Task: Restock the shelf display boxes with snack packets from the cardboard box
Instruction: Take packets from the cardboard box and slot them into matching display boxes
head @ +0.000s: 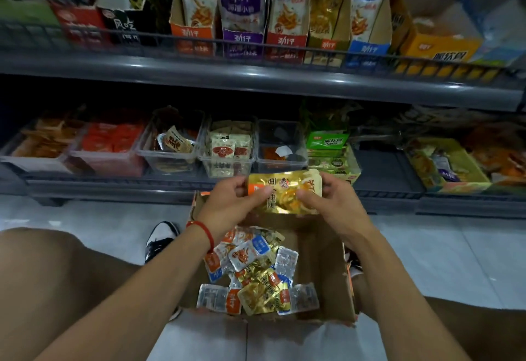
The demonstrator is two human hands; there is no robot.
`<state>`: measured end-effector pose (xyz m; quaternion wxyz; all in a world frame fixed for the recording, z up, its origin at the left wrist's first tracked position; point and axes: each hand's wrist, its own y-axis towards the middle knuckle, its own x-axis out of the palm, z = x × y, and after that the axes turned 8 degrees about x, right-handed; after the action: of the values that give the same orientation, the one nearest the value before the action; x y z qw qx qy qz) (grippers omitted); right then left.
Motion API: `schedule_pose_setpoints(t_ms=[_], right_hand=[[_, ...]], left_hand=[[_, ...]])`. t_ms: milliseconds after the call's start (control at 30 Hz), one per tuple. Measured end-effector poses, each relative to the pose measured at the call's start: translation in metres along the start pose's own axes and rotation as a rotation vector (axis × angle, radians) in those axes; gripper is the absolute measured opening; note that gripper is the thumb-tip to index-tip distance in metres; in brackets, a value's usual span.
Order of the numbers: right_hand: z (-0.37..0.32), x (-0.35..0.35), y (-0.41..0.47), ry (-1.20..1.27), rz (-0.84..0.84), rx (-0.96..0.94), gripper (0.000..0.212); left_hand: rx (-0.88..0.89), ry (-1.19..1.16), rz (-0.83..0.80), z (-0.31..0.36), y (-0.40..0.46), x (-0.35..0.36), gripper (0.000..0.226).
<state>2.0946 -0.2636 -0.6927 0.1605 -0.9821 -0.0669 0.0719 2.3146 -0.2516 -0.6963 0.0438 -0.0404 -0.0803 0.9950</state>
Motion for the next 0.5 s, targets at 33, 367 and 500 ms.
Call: schedule_pose_setpoints(t_ms=[33,367,500], right_hand=[[-0.006,0.003,-0.001,0.073,0.033,-0.022,0.030],[-0.039,0.032,-0.017,0.267,0.159,0.051,0.025],[-0.061,0.003,-0.023,-0.015,0.272,-0.184,0.050]], left_hand=[[0.007,-0.114,0.040,0.009,0.001,0.001,0.050],[0.226,-0.240,0.133,0.058,0.015,0.027,0.050],[0.417,0.234,-0.065,0.082,0.025,0.020,0.067]])
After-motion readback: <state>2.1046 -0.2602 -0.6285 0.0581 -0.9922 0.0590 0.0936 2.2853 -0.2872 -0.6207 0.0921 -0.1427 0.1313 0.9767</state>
